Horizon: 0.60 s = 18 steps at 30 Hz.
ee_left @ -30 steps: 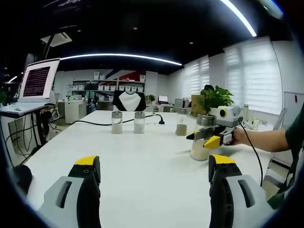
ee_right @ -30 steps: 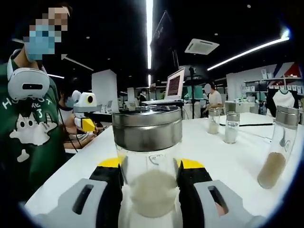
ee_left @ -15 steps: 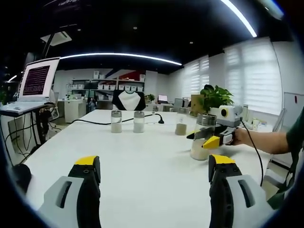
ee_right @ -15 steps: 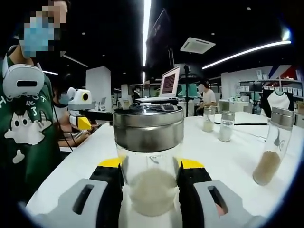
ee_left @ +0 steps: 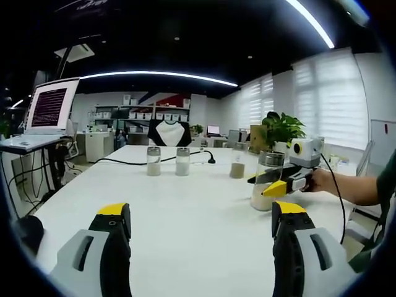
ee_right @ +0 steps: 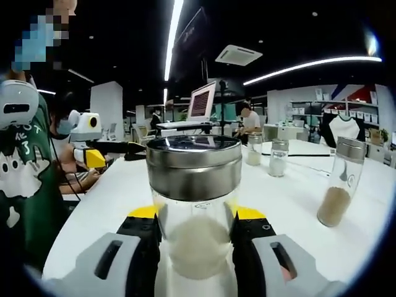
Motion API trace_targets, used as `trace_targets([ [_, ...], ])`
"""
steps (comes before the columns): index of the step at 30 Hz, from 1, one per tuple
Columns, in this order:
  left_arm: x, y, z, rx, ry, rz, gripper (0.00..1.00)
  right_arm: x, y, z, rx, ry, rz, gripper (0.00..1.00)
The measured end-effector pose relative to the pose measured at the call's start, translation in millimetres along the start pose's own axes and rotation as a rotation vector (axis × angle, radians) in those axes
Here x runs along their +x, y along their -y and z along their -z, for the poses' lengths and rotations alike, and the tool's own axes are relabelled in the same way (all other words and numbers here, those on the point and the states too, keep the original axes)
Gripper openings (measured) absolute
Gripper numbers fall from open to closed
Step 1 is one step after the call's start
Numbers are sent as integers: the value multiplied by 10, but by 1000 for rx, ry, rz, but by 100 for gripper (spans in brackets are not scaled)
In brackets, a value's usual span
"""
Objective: Rotate the seasoning bottle until the label or dispensing opening points toward the visible target arrow and the bottle remains upright within the marked orientation range
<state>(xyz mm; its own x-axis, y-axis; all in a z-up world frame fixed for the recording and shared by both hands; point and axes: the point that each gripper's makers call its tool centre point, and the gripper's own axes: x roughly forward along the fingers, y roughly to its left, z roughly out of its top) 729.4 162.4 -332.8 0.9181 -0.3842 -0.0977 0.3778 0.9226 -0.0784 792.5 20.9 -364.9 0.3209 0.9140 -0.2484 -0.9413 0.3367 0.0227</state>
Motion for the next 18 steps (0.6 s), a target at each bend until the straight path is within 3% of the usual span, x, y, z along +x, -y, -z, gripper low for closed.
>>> trace_targets([
  [18, 21, 2, 24, 12, -2, -3, 100, -28, 46, 22, 59, 5, 208, 43],
])
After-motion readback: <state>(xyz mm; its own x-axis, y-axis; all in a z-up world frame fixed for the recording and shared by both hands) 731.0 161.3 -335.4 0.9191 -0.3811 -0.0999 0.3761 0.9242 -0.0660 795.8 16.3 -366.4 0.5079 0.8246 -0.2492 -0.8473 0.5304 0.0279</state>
